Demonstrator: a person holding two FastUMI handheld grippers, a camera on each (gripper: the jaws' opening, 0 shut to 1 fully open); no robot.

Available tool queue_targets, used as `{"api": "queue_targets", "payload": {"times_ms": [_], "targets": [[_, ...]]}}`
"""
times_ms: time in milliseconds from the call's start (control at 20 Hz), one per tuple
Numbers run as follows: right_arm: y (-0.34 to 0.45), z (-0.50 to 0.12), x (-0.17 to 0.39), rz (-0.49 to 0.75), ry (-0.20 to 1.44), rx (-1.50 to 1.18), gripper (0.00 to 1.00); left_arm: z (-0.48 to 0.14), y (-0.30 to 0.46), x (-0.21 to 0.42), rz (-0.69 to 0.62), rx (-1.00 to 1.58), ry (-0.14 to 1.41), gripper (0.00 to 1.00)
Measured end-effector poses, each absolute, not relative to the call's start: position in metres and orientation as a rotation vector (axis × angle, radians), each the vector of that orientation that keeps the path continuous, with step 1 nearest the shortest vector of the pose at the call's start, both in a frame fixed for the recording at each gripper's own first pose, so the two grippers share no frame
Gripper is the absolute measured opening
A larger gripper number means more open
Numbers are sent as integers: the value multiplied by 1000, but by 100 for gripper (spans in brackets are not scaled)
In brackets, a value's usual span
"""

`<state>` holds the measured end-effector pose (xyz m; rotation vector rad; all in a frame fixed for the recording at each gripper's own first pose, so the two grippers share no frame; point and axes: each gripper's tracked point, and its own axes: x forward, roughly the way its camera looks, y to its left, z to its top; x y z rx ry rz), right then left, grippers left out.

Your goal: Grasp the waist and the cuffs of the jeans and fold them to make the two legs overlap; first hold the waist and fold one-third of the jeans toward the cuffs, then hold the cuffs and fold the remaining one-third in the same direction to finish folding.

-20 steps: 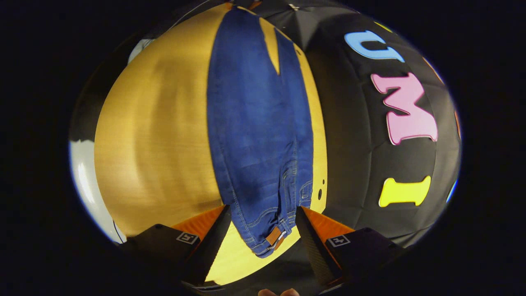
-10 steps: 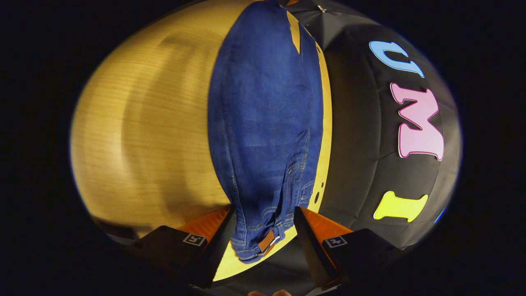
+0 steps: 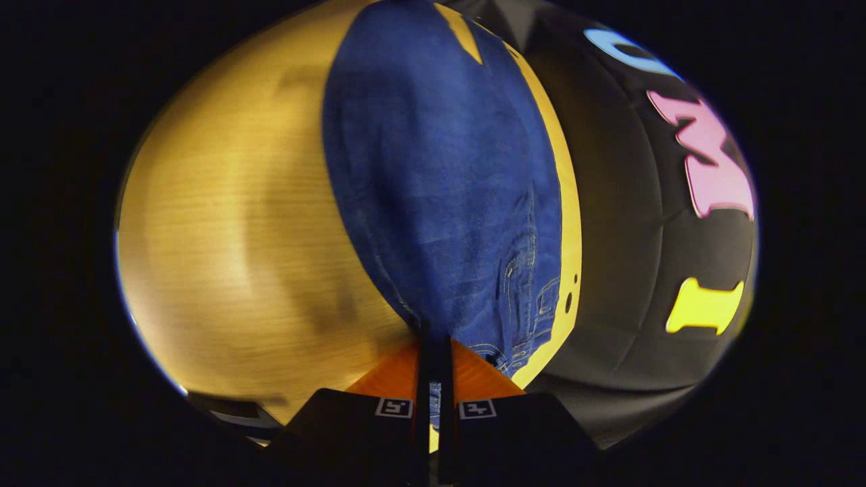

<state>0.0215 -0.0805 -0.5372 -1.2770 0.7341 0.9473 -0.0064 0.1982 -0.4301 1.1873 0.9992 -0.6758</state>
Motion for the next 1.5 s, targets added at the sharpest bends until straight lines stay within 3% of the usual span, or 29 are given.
{"api": "queue_targets", "payload": {"times_ms": [200,400,700,1050,1300,1500], "targets": [[-77,-523,26,895,745,-1228,10,-412,199,7,-649,1150,989,14],[-68,-487,49,767,733,-1102,10,-389,208,40,-575,1128,956,14],[-55,-453,88,658,769,-916,10,-365,221,90,-424,798,1054,14],[-43,-414,152,586,828,-680,9,-325,201,128,-513,773,1108,14],[-33,-430,199,593,993,-632,9,-330,208,194,-514,726,1125,14],[-29,-471,232,554,1237,-430,10,-364,219,217,-531,649,1262,14]]}}
